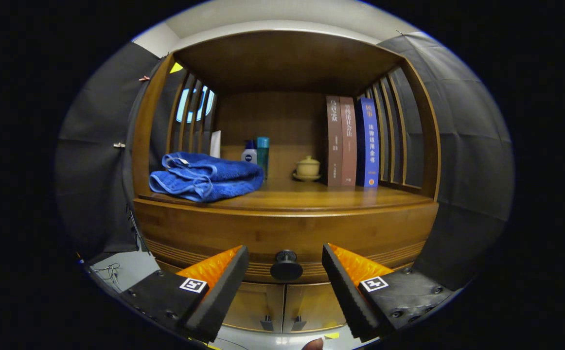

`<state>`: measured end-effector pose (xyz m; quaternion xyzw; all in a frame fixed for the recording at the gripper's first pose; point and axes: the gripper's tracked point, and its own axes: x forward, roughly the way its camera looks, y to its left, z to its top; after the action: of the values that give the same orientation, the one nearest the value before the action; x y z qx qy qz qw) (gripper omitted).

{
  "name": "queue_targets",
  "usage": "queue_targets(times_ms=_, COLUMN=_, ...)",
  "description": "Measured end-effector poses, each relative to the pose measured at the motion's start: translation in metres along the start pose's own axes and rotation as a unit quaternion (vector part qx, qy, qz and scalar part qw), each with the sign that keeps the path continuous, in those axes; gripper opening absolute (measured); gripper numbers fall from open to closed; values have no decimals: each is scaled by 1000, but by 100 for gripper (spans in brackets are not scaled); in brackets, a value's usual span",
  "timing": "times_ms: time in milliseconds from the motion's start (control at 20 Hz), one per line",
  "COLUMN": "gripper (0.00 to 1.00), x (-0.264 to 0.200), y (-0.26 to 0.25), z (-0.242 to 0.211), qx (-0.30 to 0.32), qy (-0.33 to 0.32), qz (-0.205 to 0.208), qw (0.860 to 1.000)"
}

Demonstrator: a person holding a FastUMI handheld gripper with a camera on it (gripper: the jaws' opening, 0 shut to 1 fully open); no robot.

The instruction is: Pull open the drawer, take out the items inside it, and place them on the countertop above the cabinet.

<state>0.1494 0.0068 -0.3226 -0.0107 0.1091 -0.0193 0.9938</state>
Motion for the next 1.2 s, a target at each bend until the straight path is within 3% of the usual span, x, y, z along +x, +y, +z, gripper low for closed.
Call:
queue_targets(times_ms=50, gripper=99, x=6, y=-2, z=-5, qx=1, qy=6, qz=-4, qw=1000)
queue_targets(times_ms=150, gripper=86, x=12, y=-2, z=-17, qx=5, qy=16, qz=-3, qw=1000)
queue_targets(times_ms=200, gripper=86, x=20, y=-1, z=-20, qx=7, qy=21, qz=1, qw=1000)
queue_targets(times_ms=400, gripper=52, x=23, y=4, z=-22, qx=-5, qy=18, qz=4, qw=1000)
queue_targets(times_ms=450, gripper=52, x=17, y=1, z=-20, qx=-12, qy=20, qz=1, qw=1000)
queue_targets(times_ms=650, gripper=30, x=20, y=5, z=-21, qx=-3, qy=21, qz=-1, qw=1000)
queue_targets(times_ms=1200, gripper=29, x=-67, y=1, z=-25, qx=19, qy=34, qz=6, qw=999)
